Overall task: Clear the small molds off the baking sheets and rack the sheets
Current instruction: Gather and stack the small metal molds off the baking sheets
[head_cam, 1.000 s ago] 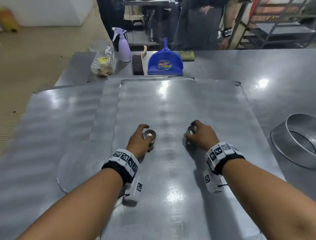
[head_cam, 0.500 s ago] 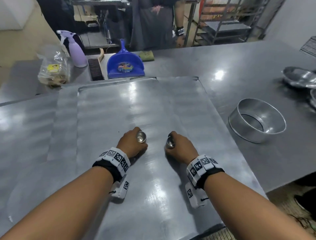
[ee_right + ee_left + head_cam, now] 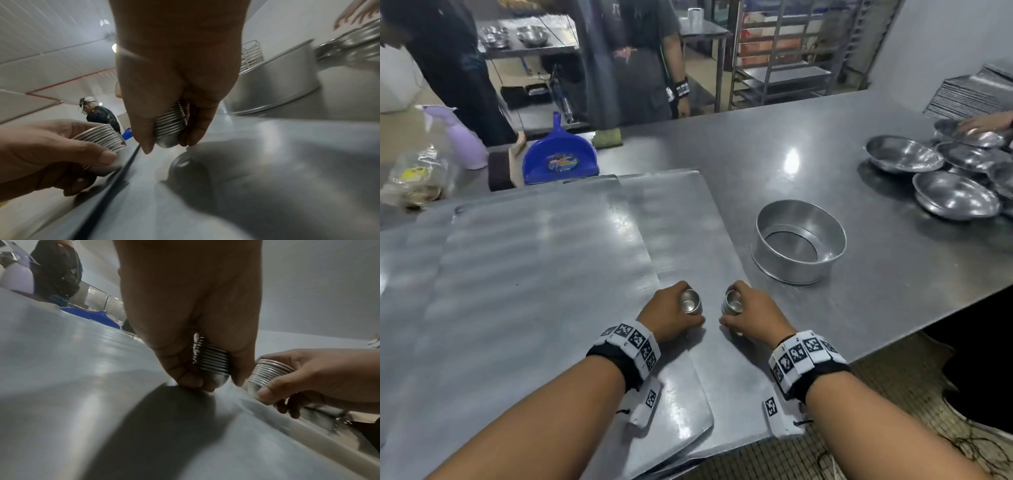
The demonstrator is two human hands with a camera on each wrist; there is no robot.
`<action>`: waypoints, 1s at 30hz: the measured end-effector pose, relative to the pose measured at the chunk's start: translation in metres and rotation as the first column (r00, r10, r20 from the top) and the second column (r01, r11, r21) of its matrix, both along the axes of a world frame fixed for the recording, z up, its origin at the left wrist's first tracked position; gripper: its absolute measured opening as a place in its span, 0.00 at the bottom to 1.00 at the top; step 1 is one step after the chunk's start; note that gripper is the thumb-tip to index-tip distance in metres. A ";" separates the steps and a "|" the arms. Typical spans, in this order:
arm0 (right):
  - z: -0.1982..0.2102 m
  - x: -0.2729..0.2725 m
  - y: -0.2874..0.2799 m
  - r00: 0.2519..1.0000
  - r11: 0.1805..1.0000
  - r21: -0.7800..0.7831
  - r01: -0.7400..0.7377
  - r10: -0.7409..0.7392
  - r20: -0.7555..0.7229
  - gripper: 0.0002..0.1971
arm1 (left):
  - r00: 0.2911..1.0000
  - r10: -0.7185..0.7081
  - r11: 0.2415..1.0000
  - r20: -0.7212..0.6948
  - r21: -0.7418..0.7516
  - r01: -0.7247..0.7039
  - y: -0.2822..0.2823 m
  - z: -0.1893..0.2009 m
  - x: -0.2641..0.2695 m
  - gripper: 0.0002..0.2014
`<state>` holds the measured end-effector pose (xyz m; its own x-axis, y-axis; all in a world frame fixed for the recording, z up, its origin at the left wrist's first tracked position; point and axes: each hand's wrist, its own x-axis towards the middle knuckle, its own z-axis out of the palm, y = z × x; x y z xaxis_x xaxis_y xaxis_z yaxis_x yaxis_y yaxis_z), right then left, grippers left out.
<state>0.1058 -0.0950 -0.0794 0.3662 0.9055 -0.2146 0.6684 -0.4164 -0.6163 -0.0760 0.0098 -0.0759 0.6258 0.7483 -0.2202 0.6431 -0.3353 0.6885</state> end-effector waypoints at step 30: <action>-0.028 0.218 -0.109 1.000 1.000 0.012 0.011 -0.011 -0.029 0.26 | 0.996 0.028 0.999 -0.081 0.020 -0.026 -0.122 -0.024 0.240 0.26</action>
